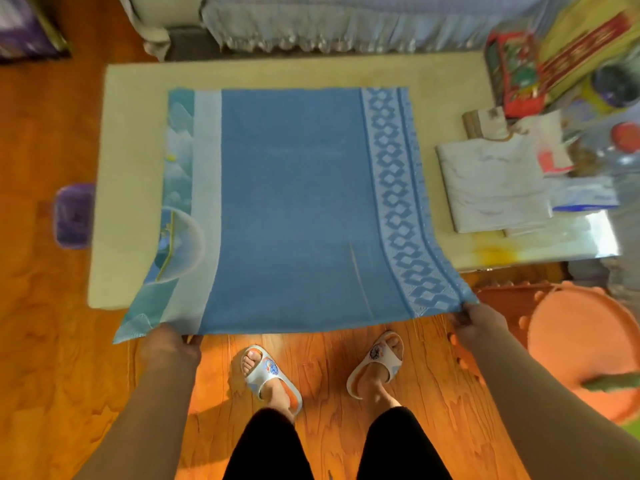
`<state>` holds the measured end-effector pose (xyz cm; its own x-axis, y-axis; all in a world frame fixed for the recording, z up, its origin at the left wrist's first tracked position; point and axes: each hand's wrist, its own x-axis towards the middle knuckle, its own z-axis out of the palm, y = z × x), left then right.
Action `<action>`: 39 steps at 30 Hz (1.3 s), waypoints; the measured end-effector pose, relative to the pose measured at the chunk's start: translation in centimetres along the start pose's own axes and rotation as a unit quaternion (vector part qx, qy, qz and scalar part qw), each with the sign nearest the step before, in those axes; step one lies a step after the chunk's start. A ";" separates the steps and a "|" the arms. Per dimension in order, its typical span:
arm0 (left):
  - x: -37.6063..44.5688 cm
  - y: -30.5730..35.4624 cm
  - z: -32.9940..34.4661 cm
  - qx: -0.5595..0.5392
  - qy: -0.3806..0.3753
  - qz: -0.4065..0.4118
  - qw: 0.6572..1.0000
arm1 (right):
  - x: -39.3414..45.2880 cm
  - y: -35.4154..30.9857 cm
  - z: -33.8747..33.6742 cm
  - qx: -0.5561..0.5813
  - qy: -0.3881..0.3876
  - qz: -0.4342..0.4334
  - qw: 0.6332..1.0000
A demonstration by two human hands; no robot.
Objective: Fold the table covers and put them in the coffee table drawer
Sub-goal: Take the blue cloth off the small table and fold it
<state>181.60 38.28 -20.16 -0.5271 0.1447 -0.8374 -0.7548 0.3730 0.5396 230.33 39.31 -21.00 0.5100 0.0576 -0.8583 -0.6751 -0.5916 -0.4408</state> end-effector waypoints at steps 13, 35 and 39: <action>-2.7 11.3 1.5 0.042 -0.106 -0.062 0.992 | -10.2 -5.0 5.0 0.056 -0.046 -0.109 0.991; 9.9 11.8 25.2 0.492 -0.016 0.337 0.803 | 1.2 -8.6 38.3 -0.516 -0.091 -0.452 0.722; 12.8 12.6 19.4 0.532 0.065 0.353 0.767 | 0.0 -1.3 43.0 -0.570 -0.244 -0.597 0.509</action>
<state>172.90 62.61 -25.79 -0.7441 0.5880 -0.3173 0.4460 0.7907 0.4194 208.34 74.65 -31.73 -0.1873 0.9517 -0.2435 0.8514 0.0336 -0.5235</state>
